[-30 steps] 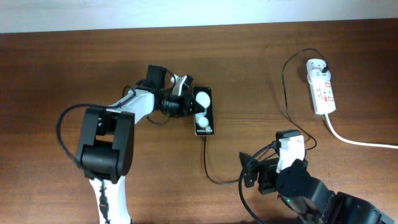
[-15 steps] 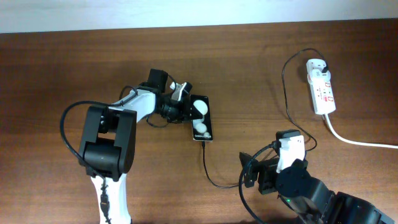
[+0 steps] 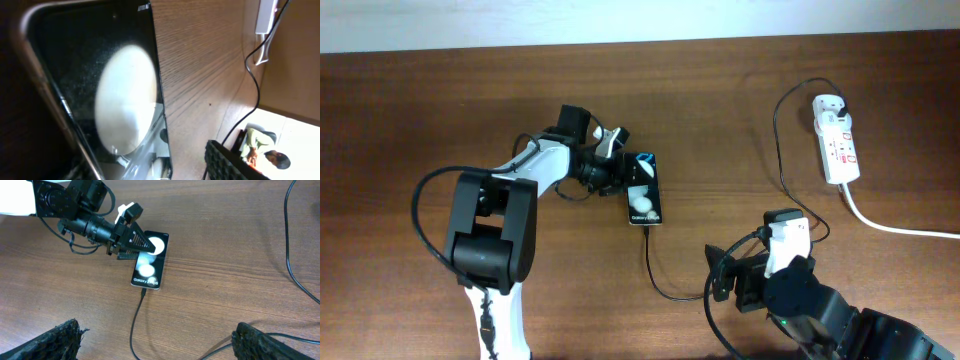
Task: Plug charger to phone and switch on socket
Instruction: 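Lower the phone onto the table with the left gripper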
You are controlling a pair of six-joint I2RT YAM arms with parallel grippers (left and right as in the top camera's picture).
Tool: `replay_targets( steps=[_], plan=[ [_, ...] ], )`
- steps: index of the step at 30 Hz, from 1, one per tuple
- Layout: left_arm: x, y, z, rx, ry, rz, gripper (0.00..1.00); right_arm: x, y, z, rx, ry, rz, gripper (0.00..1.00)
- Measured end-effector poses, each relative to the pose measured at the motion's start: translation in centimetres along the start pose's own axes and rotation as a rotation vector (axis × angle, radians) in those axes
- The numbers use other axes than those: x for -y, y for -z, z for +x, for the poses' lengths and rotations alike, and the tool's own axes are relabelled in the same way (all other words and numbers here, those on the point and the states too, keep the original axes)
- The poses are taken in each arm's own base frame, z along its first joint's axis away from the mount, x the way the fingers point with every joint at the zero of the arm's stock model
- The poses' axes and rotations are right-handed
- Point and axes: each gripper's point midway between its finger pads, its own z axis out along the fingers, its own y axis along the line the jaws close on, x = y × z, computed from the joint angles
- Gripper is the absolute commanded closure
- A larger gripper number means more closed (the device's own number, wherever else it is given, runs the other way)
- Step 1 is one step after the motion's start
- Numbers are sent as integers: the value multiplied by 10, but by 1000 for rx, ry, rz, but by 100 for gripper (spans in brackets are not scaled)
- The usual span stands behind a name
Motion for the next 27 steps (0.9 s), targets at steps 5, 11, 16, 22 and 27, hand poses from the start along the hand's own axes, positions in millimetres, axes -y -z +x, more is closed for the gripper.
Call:
replay_targets(
  steps=[5,11,16,22,27],
  plan=[
    [9,4,-3,8,-14,20,1,2,0,3,-11,6,8,1],
    [8,7,-3,8,-11,-14,1,2,0,3,-11,6,8,1],
    [6,8,-4,13,-12,-44,1,2,0,3,-11,6,8,1],
    [-5,16,-6,29,-8,-152,1,3,0,5,-22,11,11,1],
    [-30,33,-21,98,-35,-368,1,-5,0,12,-61,11,-36,1]
  ],
)
